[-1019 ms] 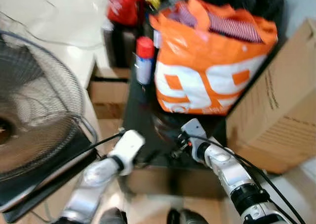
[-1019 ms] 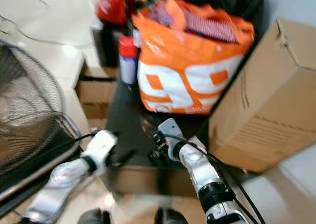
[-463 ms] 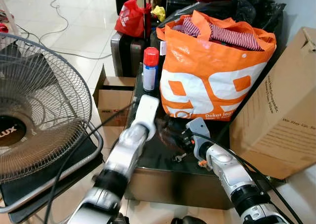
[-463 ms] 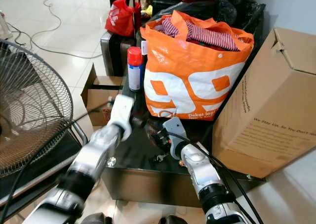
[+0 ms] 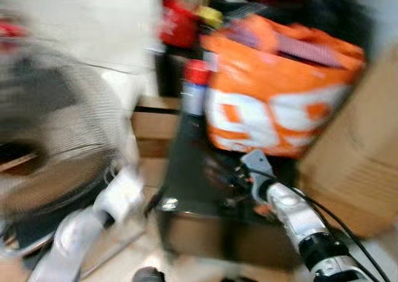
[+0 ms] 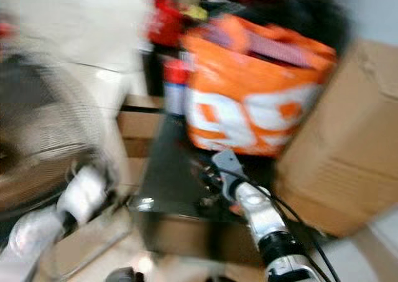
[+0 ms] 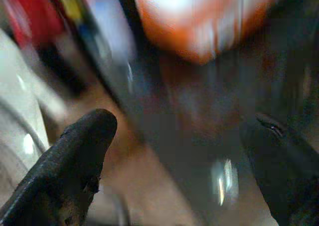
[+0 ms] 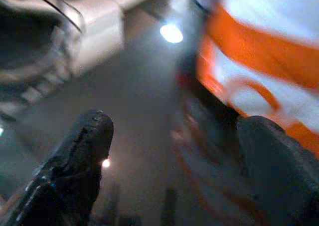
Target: Hang keys on a hook
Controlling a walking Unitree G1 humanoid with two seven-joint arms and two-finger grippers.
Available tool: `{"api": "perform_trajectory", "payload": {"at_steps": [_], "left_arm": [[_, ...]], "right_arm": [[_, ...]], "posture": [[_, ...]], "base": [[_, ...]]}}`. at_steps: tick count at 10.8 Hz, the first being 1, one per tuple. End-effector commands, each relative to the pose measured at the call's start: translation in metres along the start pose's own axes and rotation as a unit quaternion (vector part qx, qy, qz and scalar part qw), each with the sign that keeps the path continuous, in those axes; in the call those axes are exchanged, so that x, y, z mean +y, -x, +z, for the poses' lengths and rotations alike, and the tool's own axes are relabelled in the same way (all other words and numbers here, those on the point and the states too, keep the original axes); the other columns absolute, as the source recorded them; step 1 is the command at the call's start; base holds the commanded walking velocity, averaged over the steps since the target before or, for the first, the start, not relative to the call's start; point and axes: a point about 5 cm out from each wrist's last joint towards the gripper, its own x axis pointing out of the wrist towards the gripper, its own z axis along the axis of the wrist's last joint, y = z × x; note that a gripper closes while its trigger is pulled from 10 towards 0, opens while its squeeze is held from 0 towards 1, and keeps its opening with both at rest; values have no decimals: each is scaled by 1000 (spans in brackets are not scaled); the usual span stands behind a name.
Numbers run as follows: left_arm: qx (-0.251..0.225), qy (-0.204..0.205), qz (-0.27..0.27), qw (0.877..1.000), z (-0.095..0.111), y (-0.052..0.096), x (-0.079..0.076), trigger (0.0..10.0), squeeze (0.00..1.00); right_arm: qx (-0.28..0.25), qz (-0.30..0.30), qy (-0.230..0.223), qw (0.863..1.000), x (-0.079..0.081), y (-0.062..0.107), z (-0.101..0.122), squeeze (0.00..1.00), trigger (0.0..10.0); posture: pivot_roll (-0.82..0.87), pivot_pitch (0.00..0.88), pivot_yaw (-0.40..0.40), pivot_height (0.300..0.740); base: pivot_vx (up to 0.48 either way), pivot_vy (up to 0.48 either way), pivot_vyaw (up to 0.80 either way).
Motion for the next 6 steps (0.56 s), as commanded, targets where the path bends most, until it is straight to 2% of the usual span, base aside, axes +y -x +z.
{"api": "perform_trajectory", "payload": {"at_steps": [1, 3, 4, 5, 6], "left_arm": [[-22, 9, -33, 999, 9, -6, -12, 10000, 0], [5, 22, -51, 998, 12, 5, -23, 10000, 0], [14, 24, -53, 998, 11, 8, -24, 10000, 0], [27, 24, -59, 998, 6, 8, -25, 10000, 0], [36, 22, -63, 997, 5, 9, -26, 10000, 0]], "right_arm": [[2, -9, 0, 1000, -5, 4, -3, 1000, 10000], [17, 2, 20, 1000, -1, 6, -9, 1000, 10000], [40, 17, 36, 998, 3, 4, -14, 1000, 10000], [88, 31, 59, 994, 8, 1, -24, 1000, 10000], [103, 28, 53, 993, 8, 1, -27, 1000, 10000]], "posture": [[48, 0, -30, 740], [41, 0, -31, 740], [43, 0, -40, 740], [49, 0, -52, 740], [51, 1, -62, 740]], "base": [[0, 0, 0], [0, 0, 0], [0, 0, 0], [0, 0, 0], [0, 0, 0]]}}
